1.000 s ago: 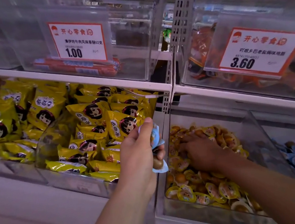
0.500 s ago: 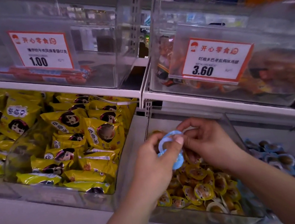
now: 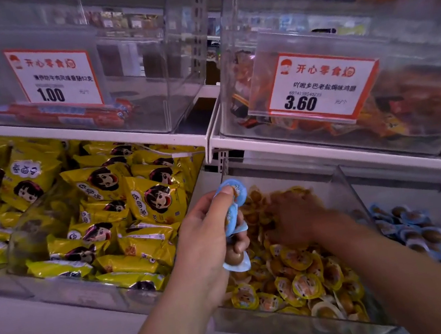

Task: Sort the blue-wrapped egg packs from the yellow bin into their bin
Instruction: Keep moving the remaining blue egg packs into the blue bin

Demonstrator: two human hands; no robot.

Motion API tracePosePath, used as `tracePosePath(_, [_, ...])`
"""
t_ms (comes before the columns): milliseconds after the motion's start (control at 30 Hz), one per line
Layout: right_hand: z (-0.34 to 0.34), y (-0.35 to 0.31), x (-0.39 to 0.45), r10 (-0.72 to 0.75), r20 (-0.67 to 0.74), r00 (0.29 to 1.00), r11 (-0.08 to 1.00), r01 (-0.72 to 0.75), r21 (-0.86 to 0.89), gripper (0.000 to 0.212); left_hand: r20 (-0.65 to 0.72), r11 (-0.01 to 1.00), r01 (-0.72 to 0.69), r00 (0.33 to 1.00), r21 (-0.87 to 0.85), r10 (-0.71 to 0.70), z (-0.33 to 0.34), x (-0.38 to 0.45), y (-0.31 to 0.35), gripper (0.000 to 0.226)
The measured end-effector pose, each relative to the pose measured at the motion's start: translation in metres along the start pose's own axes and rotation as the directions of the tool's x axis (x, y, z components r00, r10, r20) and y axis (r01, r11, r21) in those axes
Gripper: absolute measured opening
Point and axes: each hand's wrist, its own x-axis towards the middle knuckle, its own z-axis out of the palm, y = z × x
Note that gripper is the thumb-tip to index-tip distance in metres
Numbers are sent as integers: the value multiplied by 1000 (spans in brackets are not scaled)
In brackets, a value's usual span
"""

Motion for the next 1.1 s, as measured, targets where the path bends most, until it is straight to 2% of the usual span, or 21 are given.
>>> tracePosePath(67, [6, 11, -7, 90, -8, 996, 995, -91, -34, 79, 28, 1000, 10, 1000, 3, -11, -2, 0, 0, 25])
tracePosePath(200, [13, 22, -22, 80, 21, 997, 996, -81, 47, 41, 60, 997, 64, 996, -50, -61, -3, 0, 4, 26])
tracePosePath(233, [12, 22, -22, 87, 21, 996, 994, -89, 69, 38, 69, 994, 77, 995, -73, -72, -4, 0, 5, 24])
tracePosePath(300, [12, 19, -20, 100, 34, 994, 992, -102, 71, 42, 81, 990, 92, 993, -105, -84, -6, -1, 6, 23])
tracePosePath(400, [14, 10, -10, 130, 102, 986, 991, -134, 27, 63, 92, 990, 92, 992, -108, -82, -8, -1, 6, 23])
tracePosePath(533, [15, -5, 6, 126, 146, 981, 992, -126, -7, 58, 94, 993, 78, 993, -87, -70, -6, 0, 6, 24])
tracePosePath(600, [14, -8, 9, 93, 105, 990, 995, -95, 8, 53, 87, 993, 77, 994, -86, -69, -5, 0, 5, 23])
tracePosePath(733, [19, -4, 5, -42, 9, 999, 982, 39, 184, 38, 89, 993, 78, 994, -89, -70, -1, 0, 7, 22])
tracePosePath(833, [24, -15, 3, -85, -48, 995, 970, 93, 224, 29, 80, 993, 76, 994, -93, -69, 1, -1, 8, 23])
tracePosePath(900, [23, -22, 0, -75, -75, 994, 946, 95, 311, 24, 73, 995, 74, 995, -72, -69, 1, -2, 8, 22])
tracePosePath(967, [17, -24, -4, -26, -117, 993, 843, 84, 531, 26, 76, 995, 67, 995, -71, -62, 0, -2, 7, 21])
tracePosePath(1033, [7, -24, -11, 33, -132, 991, 620, 83, 780, 38, 79, 995, 60, 995, -85, -53, -1, 0, 6, 22])
tracePosePath(1100, [-4, -24, -20, 69, -109, 992, 396, 73, 916, 27, 84, 994, 55, 995, -92, -47, -2, 1, 6, 22])
